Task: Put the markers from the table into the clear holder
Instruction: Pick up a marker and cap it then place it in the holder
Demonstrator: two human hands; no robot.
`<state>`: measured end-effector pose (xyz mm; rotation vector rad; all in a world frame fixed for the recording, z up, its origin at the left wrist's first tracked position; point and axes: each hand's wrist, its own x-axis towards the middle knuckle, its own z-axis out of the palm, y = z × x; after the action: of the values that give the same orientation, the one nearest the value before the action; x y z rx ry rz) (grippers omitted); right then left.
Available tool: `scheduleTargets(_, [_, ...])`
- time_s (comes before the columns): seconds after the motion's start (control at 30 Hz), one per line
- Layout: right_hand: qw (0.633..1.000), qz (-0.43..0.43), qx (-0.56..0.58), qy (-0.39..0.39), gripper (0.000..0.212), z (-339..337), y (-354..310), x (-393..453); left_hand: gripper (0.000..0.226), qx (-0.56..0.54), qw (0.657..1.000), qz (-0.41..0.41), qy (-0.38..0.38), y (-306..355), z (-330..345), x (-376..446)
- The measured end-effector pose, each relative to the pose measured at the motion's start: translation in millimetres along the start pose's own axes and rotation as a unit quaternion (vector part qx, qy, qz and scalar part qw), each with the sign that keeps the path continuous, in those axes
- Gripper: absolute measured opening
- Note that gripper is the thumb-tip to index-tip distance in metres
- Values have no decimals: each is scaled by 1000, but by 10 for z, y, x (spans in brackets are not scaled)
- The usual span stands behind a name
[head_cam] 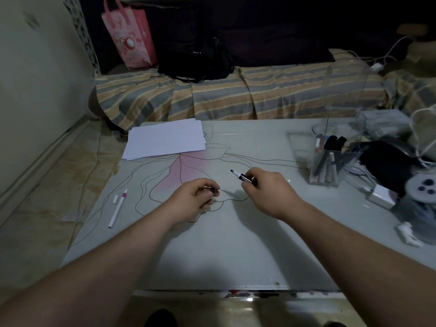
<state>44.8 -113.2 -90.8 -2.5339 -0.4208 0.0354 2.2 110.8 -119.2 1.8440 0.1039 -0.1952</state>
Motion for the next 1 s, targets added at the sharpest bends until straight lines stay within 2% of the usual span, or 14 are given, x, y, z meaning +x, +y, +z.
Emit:
scheduleTargets(0.23, [999, -13, -42, -10, 24, -77, 12, -40, 25, 8, 999, 11, 31, 11, 0, 21])
scheduleTargets(0.3, [999, -7, -34, -8, 24, -80, 26, -35, 15, 8, 999, -1, 53, 15, 12, 25])
scheduleTargets(0.37, [1000, -1, -25, -6, 24, -80, 53, -22, 4, 85, 992, -8, 88, 27, 19, 42])
scheduleTargets(0.43, [1000, 4, -23, -8, 24, -79, 82, -10, 13, 169, 978, -23, 116, 31, 27, 52])
scheduleTargets(0.53, [1000, 5, -25, -14, 25, -75, 111, -9, 13, 189, 975, -33, 116, 47, 65, 37])
scheduleTargets(0.7, [999, 4, -39, -32, 26, -71, 133, -11, 25, 156, 986, -9, 50, 56, 87, 51])
scheduleTargets(0.83, [998, -3, -60, -33, 30, -80, 129, -14, 19, 99, 990, -8, 104, 76, 106, 102])
scheduleTargets(0.9, [997, -13, -71, -22, 31, -95, 115, -13, 18, 42, 991, -22, 123, 109, 138, 112])
scheduleTargets(1.0, [996, -22, -83, -9, 31, -120, 94, -13, 10, -89, 992, -31, 85, 149, 201, 102])
